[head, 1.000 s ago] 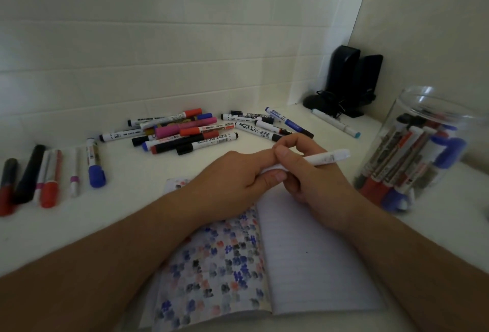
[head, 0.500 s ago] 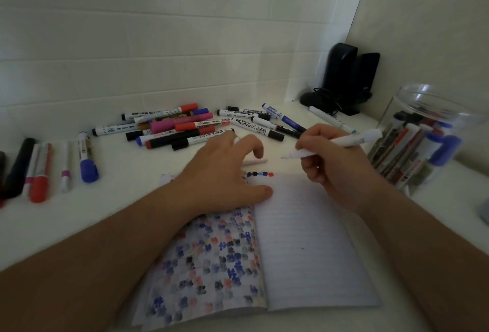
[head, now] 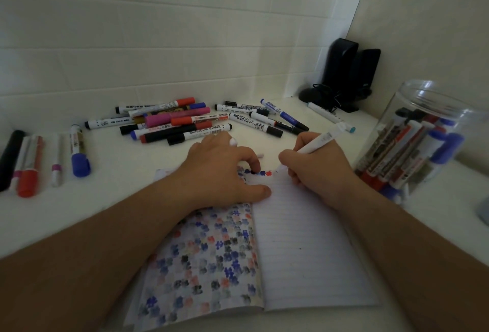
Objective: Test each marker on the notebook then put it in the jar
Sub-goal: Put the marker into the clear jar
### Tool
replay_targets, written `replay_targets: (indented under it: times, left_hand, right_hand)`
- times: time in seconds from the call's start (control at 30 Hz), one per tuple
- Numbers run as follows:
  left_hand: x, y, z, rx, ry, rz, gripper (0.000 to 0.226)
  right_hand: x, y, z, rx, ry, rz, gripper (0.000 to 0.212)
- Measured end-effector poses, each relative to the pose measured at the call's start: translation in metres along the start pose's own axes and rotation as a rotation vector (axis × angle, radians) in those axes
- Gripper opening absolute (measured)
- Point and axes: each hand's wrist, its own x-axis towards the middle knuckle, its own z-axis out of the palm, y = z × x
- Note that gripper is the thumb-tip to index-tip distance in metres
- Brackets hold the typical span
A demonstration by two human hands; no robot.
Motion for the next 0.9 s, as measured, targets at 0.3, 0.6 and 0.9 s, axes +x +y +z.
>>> replay_targets:
  times: [0.3,0.6,0.9]
  left_hand:
    - [-0.0013,0.0011,0.0010,0.038,0.043,0.033,0.045]
    - [-0.0029,0.0020,0.0005,0.040,0.048,0.038,0.044]
    - [-0.0020,0.0019,0.0014,0.040,0.054,0.039,0.045]
  right_hand:
    - [0.0000,-0.0015,0.0014,-0.040,-0.011,0.011,0.021]
    - [0.0017,0.0003,-0.0012,0.011,-0.014,0.028,0.022]
    - [0.0015,-0.0008,0.0017,-0.072,-0.004,-0.005,0.021]
